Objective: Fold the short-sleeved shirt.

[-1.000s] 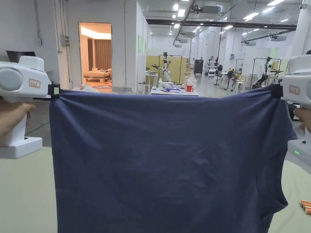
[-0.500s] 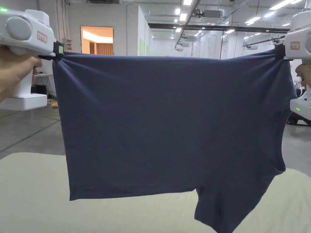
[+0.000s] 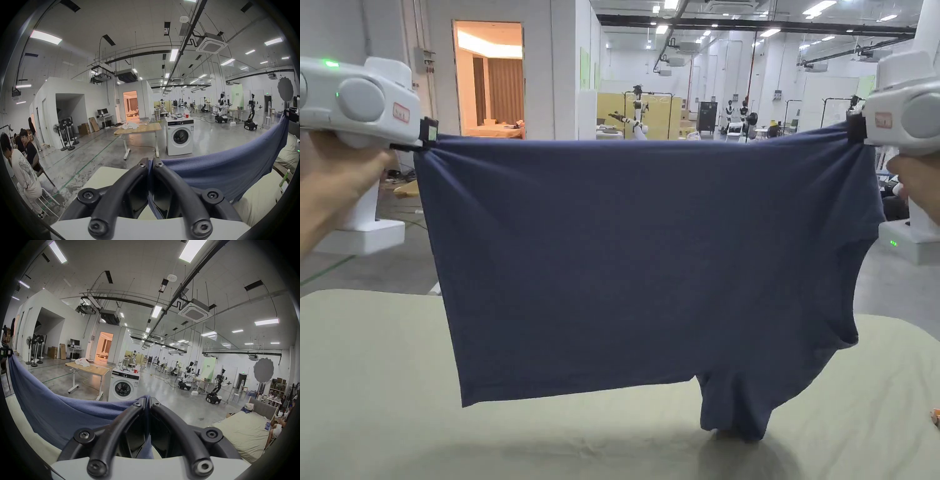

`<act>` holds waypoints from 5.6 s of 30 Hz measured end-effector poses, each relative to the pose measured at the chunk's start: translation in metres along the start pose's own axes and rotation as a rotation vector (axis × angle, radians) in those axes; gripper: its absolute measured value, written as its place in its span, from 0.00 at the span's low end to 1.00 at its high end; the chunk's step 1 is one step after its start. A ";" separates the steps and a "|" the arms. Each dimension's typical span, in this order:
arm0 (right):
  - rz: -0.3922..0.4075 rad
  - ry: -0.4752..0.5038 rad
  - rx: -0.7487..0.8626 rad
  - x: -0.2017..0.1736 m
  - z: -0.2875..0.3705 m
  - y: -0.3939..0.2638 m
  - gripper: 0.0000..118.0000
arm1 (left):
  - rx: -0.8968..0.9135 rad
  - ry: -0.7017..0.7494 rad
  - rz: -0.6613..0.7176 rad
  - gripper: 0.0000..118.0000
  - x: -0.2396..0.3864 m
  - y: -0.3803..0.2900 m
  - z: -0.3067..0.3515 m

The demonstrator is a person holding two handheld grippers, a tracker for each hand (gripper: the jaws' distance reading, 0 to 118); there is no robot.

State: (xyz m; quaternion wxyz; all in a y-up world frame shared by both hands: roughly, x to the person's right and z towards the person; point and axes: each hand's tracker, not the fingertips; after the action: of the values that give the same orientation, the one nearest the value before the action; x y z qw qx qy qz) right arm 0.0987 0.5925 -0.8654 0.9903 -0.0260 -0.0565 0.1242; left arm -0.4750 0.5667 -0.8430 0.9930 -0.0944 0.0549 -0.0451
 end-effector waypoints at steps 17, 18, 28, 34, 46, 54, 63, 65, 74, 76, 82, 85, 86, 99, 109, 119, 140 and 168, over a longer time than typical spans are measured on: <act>0.041 0.058 -0.116 -0.019 0.112 -0.146 0.01 | -0.079 -0.077 0.035 0.00 -0.005 -0.142 0.074; 0.029 0.059 -0.120 -0.017 0.123 -0.151 0.01 | -0.079 -0.085 0.045 0.00 -0.006 -0.147 0.084; 0.017 0.084 -0.176 -0.013 0.232 -0.216 0.01 | -0.090 -0.131 0.075 0.00 -0.021 -0.220 0.172; -0.019 0.122 -0.219 -0.013 0.295 -0.255 0.01 | -0.112 -0.122 0.080 0.00 -0.023 -0.263 0.227; -0.059 0.122 -0.370 -0.009 0.379 -0.339 0.01 | -0.220 -0.158 0.094 0.00 -0.021 -0.350 0.312; -0.041 0.161 -0.594 -0.022 0.400 -0.406 0.02 | -0.406 -0.167 0.066 0.00 -0.012 -0.416 0.315; -0.009 0.203 -0.796 -0.039 0.400 -0.477 0.02 | -0.627 -0.152 0.031 0.00 0.001 -0.485 0.315; -0.008 0.202 -0.812 -0.043 0.398 -0.484 0.03 | -0.658 -0.149 0.020 0.00 0.008 -0.491 0.316; 0.028 0.136 -0.804 -0.045 0.407 -0.466 0.49 | -0.669 -0.119 0.058 0.17 0.017 -0.488 0.318; 0.018 0.120 -0.736 -0.044 0.409 -0.449 0.49 | -0.625 -0.123 0.082 0.37 0.020 -0.474 0.320; -0.101 0.094 -0.447 -0.065 0.383 -0.401 0.55 | -0.393 -0.158 0.083 0.44 0.044 -0.423 0.303; -0.147 0.107 -0.319 -0.091 0.361 -0.378 0.55 | -0.276 -0.152 0.061 0.44 0.056 -0.407 0.286; -0.157 0.106 -0.278 -0.100 0.355 -0.371 0.55 | -0.231 -0.148 0.061 0.43 0.061 -0.399 0.282; -0.220 0.090 0.041 -0.150 0.333 -0.318 0.00 | 0.075 -0.080 -0.009 0.00 0.083 -0.358 0.267; -0.197 0.099 0.050 -0.149 0.330 -0.318 0.00 | -0.010 -0.101 0.026 0.00 0.072 -0.355 0.271; -0.188 0.136 -0.075 -0.150 0.329 -0.351 0.00 | -0.525 -0.199 -0.004 0.00 0.013 -0.432 0.320; -0.128 0.137 -0.251 -0.129 0.342 -0.392 0.00 | -0.892 -0.099 0.067 0.17 0.028 -0.497 0.307; -0.050 0.273 -0.855 -0.065 0.385 -0.494 0.07 | -0.818 -0.155 0.203 0.02 0.011 -0.480 0.311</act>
State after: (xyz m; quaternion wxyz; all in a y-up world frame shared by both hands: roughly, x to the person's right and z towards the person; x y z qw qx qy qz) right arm 0.1102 0.1126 -0.4579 0.8916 -0.4478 0.0277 0.0610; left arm -0.4654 0.1531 -0.4485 0.8743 -0.4778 0.0024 0.0854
